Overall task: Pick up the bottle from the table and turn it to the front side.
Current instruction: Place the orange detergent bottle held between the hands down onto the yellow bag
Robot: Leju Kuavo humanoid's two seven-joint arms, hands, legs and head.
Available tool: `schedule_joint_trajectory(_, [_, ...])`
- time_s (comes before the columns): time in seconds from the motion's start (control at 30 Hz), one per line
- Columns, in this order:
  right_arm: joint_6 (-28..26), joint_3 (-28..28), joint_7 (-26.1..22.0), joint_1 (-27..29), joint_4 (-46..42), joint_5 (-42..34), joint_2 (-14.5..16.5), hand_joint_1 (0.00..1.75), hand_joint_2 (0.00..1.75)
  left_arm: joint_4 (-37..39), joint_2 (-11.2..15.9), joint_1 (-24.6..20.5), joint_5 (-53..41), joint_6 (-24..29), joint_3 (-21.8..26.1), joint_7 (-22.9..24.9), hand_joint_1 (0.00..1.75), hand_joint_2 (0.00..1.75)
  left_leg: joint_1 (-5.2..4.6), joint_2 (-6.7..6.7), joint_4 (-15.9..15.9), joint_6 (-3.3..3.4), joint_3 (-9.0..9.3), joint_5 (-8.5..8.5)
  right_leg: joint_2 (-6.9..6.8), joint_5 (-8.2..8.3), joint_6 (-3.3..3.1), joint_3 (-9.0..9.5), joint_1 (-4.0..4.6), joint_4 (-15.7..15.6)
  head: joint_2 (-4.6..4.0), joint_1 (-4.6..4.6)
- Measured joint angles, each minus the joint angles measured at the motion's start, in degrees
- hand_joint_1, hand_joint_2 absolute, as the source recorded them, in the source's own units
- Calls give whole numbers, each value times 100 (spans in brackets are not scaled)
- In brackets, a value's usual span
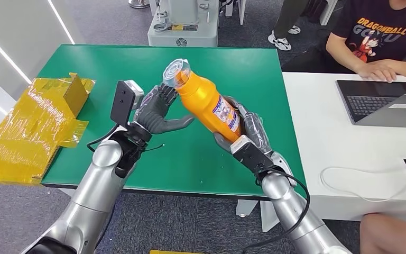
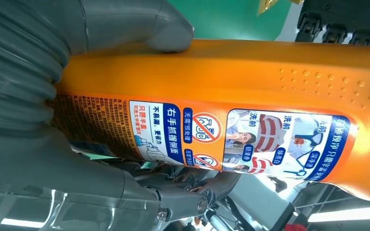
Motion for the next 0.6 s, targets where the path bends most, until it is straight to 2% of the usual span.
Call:
schedule_joint_trajectory(0.13, [-67,0,8,-27,66,59,16,175,175,111,-144,-93,132,-5,-55,99,0,175,0,-1,1,0,0,0,-1,0,0,0,-1,-1,0,-1])
schedule_joint_trajectory(0.37, [-221,-1,0,-31,238,164,32,175,175,261,-611,-203,532,120,-168,150,0,175,-2,-1,2,2,-4,-1,-2,0,1,-1,-3,-3,0,0])
schedule_joint_trajectory(0.6, [-362,-3,39,-54,341,339,34,175,175,271,-869,-276,708,383,-236,225,0,175,-2,0,1,1,-3,-1,-1,0,0,-2,-2,-2,0,0])
